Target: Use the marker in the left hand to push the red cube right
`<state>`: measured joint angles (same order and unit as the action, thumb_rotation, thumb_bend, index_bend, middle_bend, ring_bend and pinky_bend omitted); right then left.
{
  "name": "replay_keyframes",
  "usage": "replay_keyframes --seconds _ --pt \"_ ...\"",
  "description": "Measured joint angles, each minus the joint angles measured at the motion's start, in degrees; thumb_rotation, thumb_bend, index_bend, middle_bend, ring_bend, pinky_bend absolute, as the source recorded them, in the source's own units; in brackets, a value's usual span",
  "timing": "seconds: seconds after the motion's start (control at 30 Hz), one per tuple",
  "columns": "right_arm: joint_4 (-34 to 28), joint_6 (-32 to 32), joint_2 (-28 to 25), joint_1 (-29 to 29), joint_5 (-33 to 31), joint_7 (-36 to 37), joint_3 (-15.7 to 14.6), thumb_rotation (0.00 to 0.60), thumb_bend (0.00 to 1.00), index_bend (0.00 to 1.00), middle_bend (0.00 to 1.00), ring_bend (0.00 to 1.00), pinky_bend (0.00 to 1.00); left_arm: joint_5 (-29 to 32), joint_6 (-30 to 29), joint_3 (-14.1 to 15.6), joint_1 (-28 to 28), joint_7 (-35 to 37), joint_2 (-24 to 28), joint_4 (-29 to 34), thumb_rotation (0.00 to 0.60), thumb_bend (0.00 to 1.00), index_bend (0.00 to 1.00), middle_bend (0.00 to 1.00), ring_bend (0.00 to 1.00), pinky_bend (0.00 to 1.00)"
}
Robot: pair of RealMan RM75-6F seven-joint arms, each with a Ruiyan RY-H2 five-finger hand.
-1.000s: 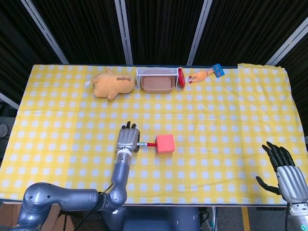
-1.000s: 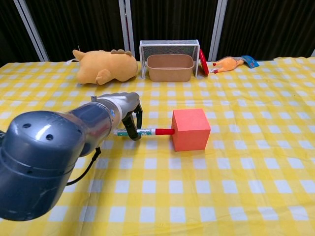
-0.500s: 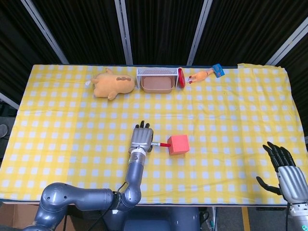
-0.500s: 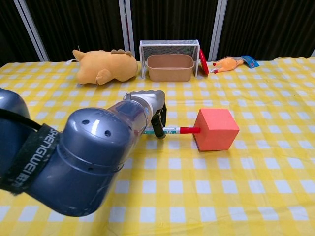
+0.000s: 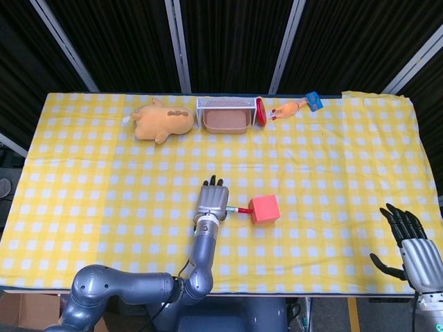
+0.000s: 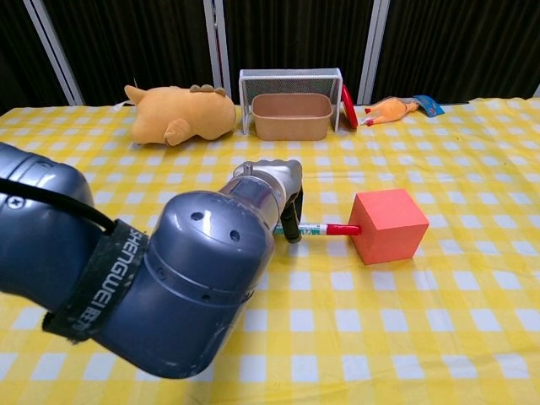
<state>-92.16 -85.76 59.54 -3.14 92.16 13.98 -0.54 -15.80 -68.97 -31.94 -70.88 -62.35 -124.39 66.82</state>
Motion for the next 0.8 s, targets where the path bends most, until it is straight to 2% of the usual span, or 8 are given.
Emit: replay_keyframes --seconds 0.37,0.8 --pt "-0.10 -0.02 -0.06 0.07 -0.11 0.04 0.03 0.600 0.32 0.00 0.00 0.00 0.00 0.06 0.04 -0.59 -0.32 -0.43 -0.22 -0.43 0.600 0.49 0.62 0.14 0.03 0.16" --pt "-0.07 0.05 -0.29 0.08 -0.27 0.73 0.08 0.600 0.32 0.00 0.00 0.00 0.00 -0.14 2.42 -3.67 -4.95 -0.38 -3.64 -6.20 0.600 0.49 0.62 0.14 0.03 0.16"
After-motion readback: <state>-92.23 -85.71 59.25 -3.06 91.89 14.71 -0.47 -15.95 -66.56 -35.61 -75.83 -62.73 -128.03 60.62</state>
